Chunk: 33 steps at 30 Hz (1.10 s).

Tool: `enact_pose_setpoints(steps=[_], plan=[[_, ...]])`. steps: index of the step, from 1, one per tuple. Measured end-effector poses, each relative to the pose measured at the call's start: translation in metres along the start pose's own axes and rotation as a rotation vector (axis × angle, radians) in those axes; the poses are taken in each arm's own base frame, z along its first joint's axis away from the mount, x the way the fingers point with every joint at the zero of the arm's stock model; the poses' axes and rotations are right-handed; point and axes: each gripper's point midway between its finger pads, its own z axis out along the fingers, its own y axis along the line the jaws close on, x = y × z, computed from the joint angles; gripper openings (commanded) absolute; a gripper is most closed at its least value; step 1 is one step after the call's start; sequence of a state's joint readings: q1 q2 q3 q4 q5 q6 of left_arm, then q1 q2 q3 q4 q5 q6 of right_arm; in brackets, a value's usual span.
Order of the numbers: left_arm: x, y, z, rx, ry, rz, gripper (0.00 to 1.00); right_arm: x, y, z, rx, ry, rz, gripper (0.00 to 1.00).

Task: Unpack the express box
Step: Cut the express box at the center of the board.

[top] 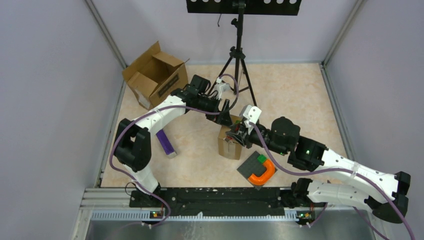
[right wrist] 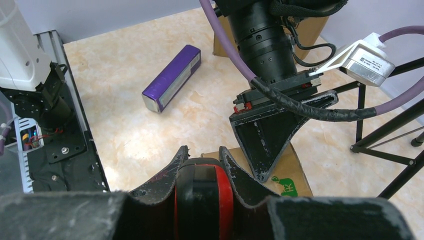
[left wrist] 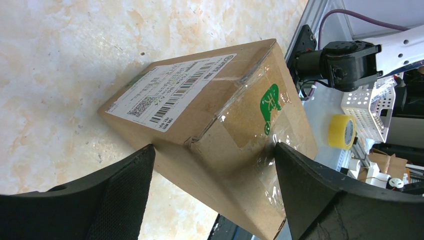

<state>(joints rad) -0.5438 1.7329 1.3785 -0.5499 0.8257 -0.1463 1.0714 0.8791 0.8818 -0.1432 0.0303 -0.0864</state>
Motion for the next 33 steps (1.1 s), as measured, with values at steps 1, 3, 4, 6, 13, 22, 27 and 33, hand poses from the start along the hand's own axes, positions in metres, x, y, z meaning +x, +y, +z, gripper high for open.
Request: enact_pose_setpoints(steps=[1, 3, 4, 6, 13, 22, 27, 33], plan=[[0.0001, 0.0000, 0.0000, 0.000, 0.000, 0.000, 0.90, -0.0001, -0.0003, 0.0000, 0.002, 0.000, 0.000, 0.00], [-0.0001, -0.0001, 0.0000, 0.000, 0.000, 0.000, 0.90, -0.0003, -0.0005, -0.0001, 0.002, -0.001, 0.000, 0.00], [-0.0001, -0.0001, 0.0000, 0.000, 0.000, 0.000, 0.90, -0.0001, -0.0005, 0.0000, 0.002, -0.001, 0.000, 0.00], [-0.0002, -0.0001, -0.0001, 0.000, 0.000, 0.000, 0.89, -0.0002, -0.0006, -0.0001, 0.003, -0.001, 0.000, 0.00], [-0.0005, -0.0003, -0.0001, 0.000, -0.001, 0.001, 0.89, -0.0012, -0.0015, -0.0006, 0.008, -0.004, 0.000, 0.00], [-0.0005, -0.0003, -0.0001, 0.000, -0.001, 0.001, 0.89, -0.0038, -0.0044, -0.0023, 0.022, -0.011, -0.007, 0.00], [-0.0005, -0.0004, -0.0001, 0.000, -0.001, 0.001, 0.89, -0.0037, -0.0047, -0.0023, 0.023, -0.011, -0.007, 0.00], [-0.0004, -0.0002, 0.0000, 0.000, 0.000, 0.001, 0.89, -0.0033, -0.0048, -0.0022, 0.025, -0.010, -0.001, 0.00]])
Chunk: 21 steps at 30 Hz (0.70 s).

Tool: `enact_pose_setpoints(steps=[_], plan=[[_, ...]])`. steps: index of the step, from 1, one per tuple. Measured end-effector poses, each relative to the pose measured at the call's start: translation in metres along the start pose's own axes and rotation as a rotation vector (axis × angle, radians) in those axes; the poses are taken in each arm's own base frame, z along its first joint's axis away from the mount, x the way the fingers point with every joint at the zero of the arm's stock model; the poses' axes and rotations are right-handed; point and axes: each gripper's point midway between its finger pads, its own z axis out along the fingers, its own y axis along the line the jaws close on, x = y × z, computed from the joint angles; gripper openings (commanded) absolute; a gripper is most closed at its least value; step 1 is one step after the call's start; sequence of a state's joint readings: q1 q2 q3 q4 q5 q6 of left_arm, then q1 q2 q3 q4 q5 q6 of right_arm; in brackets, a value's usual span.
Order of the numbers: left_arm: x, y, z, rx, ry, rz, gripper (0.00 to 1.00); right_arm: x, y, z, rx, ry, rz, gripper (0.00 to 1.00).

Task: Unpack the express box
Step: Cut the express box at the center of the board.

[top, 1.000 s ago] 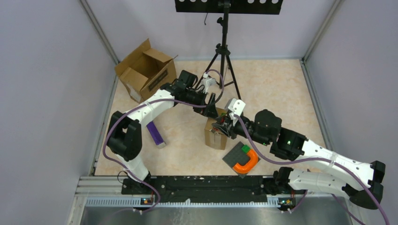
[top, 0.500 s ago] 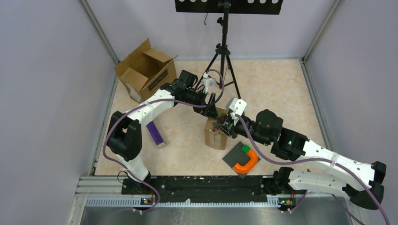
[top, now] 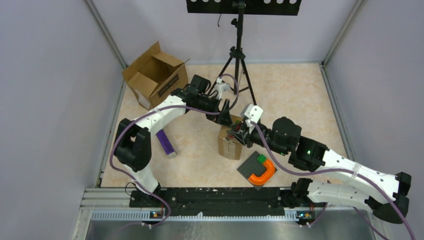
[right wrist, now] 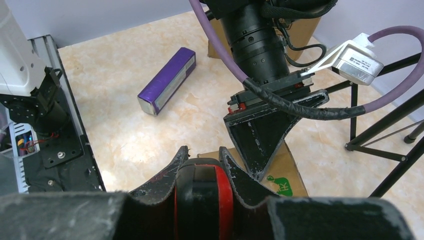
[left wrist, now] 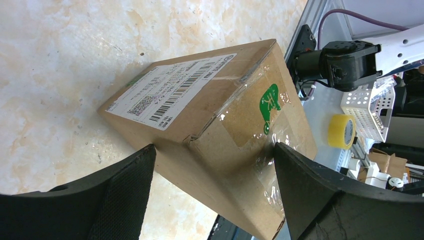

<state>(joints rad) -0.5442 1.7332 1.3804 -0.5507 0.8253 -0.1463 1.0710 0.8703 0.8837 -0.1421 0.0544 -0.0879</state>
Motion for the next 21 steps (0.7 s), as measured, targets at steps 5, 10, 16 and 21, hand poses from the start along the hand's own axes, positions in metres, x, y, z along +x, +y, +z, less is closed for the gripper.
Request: enact_pose_setpoints(steps=[5, 10, 16, 21], plan=[[-0.001, 0.000, 0.002, 0.008, 0.004, -0.003, 0.88, 0.009, 0.002, 0.001, -0.003, 0.018, 0.025, 0.00], [0.000, -0.001, 0.003, 0.010, 0.008, -0.002, 0.88, 0.015, 0.002, 0.002, 0.008, 0.007, 0.066, 0.00], [0.001, -0.003, 0.004, 0.012, 0.011, 0.000, 0.88, 0.015, 0.000, -0.005, 0.032, -0.011, 0.110, 0.00], [0.001, -0.004, 0.004, 0.014, 0.013, 0.002, 0.88, 0.014, -0.001, -0.005, 0.034, -0.012, 0.108, 0.00]])
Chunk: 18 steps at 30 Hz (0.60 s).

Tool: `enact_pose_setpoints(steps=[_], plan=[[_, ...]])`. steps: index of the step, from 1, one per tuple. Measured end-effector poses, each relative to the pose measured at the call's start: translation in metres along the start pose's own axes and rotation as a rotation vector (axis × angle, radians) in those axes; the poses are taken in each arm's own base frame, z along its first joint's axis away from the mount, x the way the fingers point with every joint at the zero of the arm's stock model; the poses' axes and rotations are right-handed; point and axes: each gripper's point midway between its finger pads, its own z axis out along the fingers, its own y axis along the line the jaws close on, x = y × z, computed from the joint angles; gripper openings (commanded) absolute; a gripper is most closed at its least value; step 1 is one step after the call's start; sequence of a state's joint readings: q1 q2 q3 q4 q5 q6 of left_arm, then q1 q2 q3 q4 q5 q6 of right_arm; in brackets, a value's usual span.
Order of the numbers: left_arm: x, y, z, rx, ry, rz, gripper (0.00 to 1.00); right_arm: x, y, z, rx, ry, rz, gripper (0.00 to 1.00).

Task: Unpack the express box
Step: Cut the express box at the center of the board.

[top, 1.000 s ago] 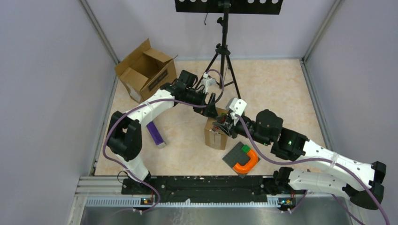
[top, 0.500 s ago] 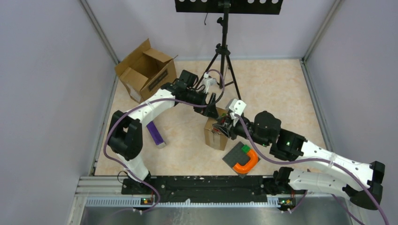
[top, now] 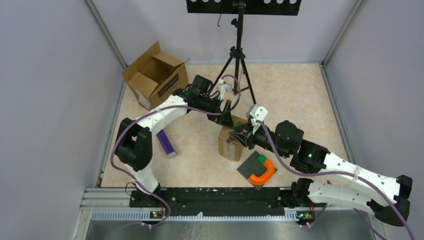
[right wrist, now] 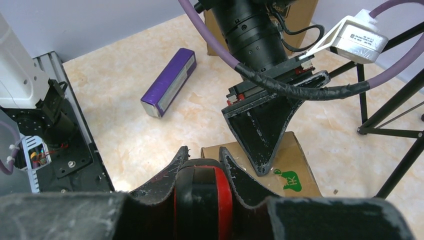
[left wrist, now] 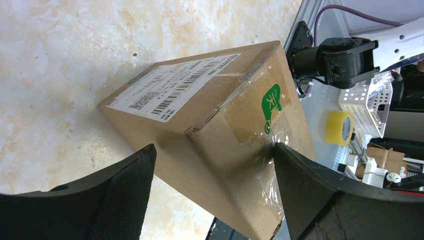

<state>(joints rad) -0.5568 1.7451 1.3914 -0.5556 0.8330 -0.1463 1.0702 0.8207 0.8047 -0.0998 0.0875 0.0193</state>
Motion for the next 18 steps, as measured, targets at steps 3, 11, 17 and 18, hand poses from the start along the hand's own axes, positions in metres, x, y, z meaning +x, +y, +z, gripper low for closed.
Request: enact_pose_setpoints(steps=[3, 11, 17, 18], plan=[[0.000, 0.000, 0.001, 0.002, 0.001, -0.001, 0.88, -0.005, 0.000, -0.001, 0.001, -0.004, -0.001, 0.00], [0.000, 0.000, 0.001, 0.008, 0.004, -0.003, 0.88, -0.023, -0.001, -0.002, 0.001, -0.039, -0.018, 0.00], [0.000, 0.000, 0.001, 0.010, 0.005, -0.003, 0.88, -0.018, -0.002, 0.001, 0.006, -0.024, -0.042, 0.00], [0.000, 0.000, 0.001, 0.011, 0.005, -0.003, 0.88, -0.018, -0.003, 0.001, 0.006, -0.022, -0.044, 0.00]])
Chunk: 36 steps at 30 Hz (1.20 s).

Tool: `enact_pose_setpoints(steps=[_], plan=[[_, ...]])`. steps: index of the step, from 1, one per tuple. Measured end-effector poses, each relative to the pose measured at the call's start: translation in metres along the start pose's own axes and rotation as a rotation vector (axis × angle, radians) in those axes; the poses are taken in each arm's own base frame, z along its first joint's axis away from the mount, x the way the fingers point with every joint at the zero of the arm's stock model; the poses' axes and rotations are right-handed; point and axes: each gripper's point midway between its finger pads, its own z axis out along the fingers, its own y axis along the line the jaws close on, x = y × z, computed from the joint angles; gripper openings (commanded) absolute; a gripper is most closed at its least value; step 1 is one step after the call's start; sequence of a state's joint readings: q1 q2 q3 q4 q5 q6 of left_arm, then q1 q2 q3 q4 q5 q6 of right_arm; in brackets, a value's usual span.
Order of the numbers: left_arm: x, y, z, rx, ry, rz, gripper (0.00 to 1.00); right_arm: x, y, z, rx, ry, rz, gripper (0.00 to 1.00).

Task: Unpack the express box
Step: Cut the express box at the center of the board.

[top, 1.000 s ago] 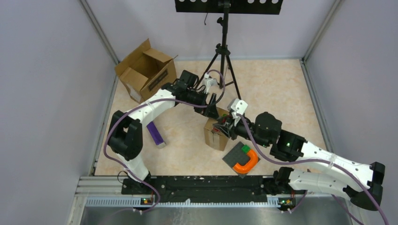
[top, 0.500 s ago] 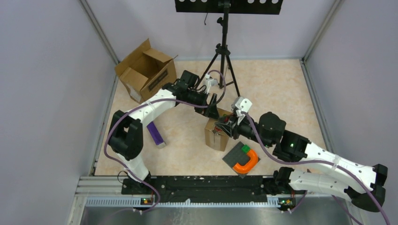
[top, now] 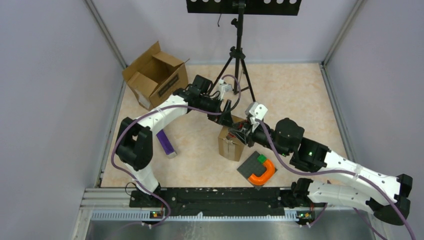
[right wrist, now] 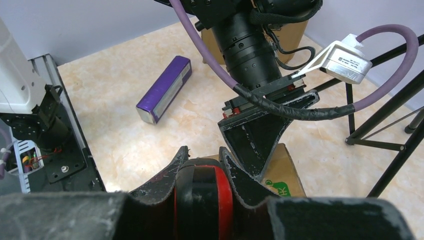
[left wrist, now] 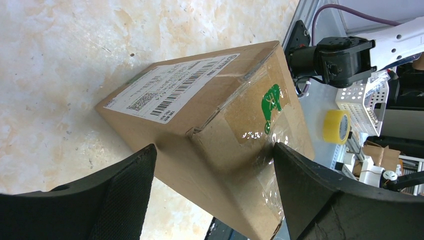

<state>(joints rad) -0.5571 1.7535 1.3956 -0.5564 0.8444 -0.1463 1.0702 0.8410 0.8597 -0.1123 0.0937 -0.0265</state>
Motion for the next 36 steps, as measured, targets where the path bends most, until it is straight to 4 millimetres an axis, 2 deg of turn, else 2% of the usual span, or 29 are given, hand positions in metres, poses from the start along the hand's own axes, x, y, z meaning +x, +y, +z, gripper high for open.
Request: enact_pose_setpoints(steps=[36], plan=[[-0.0005, -0.0001, 0.0003, 0.002, 0.004, -0.005, 0.87, 0.0052, -0.0012, 0.0019, 0.011, 0.018, 0.009, 0.00]])
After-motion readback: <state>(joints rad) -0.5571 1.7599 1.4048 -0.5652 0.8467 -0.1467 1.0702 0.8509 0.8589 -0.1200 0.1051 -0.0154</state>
